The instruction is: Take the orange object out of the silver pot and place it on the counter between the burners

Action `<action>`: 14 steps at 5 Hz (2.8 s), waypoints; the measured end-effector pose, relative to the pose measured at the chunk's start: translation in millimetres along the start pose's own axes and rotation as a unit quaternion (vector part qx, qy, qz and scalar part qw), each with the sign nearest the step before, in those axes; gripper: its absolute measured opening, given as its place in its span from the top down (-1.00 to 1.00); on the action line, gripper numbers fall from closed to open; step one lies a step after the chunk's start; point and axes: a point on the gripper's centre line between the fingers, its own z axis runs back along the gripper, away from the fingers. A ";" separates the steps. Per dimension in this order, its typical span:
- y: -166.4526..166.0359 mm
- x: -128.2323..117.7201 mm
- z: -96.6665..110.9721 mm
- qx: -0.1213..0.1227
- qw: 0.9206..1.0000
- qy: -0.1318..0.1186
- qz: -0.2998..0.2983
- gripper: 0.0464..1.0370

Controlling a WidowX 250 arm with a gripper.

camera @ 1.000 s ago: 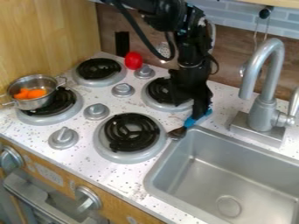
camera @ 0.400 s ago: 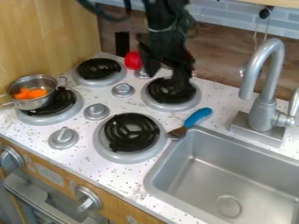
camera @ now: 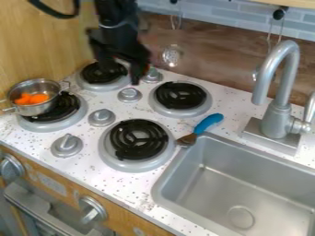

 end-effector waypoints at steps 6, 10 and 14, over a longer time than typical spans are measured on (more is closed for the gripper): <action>167.9 -36.9 -56.1 0.107 0.939 0.036 0.326 -0.93; 186.1 -29.7 -81.9 0.147 0.894 0.010 0.423 -0.93; 172.9 -43.1 -118.2 0.117 0.890 0.040 0.438 -0.93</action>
